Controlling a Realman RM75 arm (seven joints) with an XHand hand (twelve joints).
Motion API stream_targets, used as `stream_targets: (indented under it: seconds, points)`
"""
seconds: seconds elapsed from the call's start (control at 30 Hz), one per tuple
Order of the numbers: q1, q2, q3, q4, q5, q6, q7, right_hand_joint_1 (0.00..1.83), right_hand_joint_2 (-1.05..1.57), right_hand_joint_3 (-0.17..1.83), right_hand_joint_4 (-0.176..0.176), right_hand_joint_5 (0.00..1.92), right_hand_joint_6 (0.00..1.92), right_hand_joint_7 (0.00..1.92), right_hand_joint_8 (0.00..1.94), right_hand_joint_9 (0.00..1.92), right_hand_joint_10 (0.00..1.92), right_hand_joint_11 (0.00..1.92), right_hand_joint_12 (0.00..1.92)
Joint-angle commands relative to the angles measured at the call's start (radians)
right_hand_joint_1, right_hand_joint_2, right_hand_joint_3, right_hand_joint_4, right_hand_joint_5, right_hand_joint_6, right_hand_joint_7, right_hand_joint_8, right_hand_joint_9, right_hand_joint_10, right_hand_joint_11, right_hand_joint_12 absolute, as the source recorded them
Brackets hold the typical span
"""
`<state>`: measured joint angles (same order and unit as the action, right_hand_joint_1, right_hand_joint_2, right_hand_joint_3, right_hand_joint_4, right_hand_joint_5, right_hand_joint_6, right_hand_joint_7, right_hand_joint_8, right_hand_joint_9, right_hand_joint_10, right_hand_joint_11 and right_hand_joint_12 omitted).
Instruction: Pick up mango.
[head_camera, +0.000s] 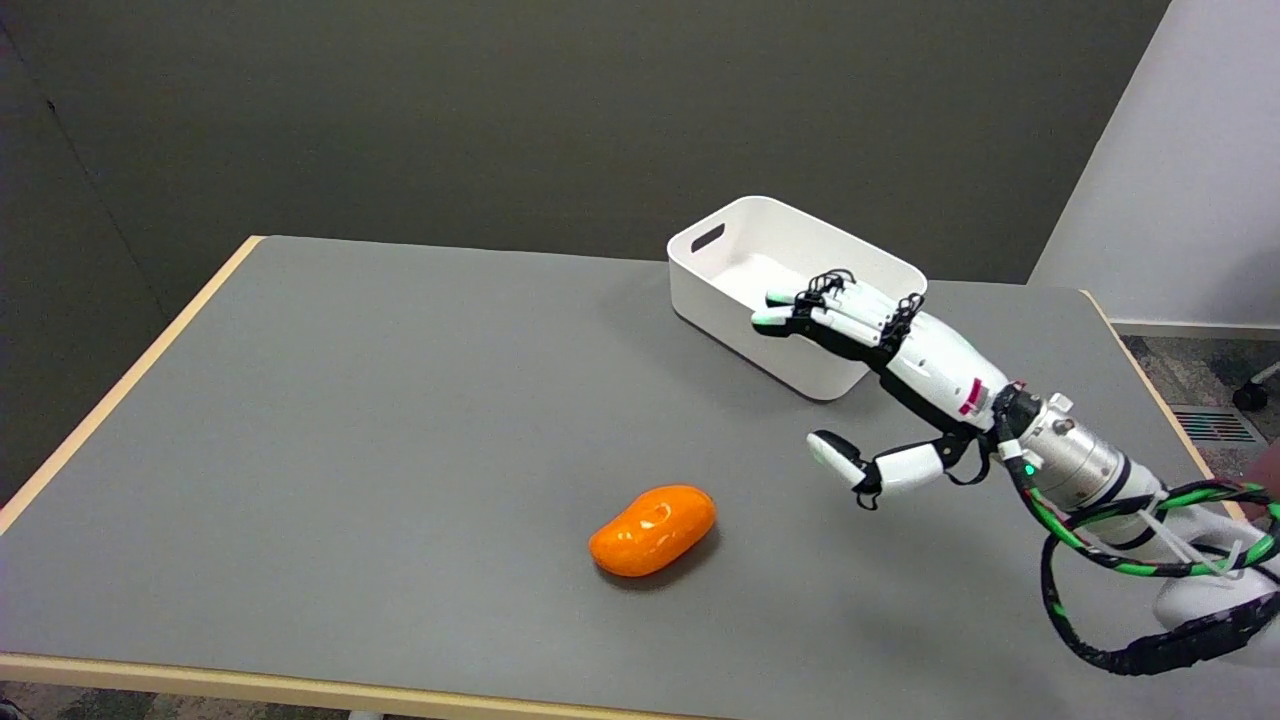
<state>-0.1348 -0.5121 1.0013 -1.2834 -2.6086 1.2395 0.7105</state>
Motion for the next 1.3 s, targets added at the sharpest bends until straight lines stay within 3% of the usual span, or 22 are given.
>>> stream_targets:
  seconds: [0.03,0.33,0.6,0.77,1.07,1.3]
  points:
    - [0.070,-0.123,-0.121,0.006,-0.002,-0.109,-0.083,0.70,0.66,1.06,0.106,0.17,0.46,0.18,0.33,0.17,0.56,0.07,1.03]
    - [0.090,-0.024,-0.126,-0.137,0.000,-0.254,-0.132,0.66,0.66,1.06,0.108,0.17,0.47,0.17,0.33,0.17,0.57,0.08,1.02]
    - [0.089,0.022,-0.003,-0.223,0.002,-0.350,-0.112,0.63,0.64,1.06,0.106,0.15,0.45,0.17,0.32,0.16,0.56,0.07,1.03]
    - [0.087,0.020,0.090,-0.280,0.003,-0.412,-0.025,0.61,0.64,1.06,0.102,0.14,0.44,0.15,0.31,0.15,0.56,0.07,1.03]
    - [0.067,-0.027,0.141,-0.307,0.005,-0.445,-0.024,0.60,0.64,1.06,0.102,0.13,0.43,0.15,0.31,0.15,0.56,0.08,1.04]
    - [-0.067,-0.060,0.322,-0.339,0.005,-0.443,-0.017,0.59,0.64,1.06,0.102,0.13,0.43,0.15,0.31,0.15,0.56,0.08,1.04]
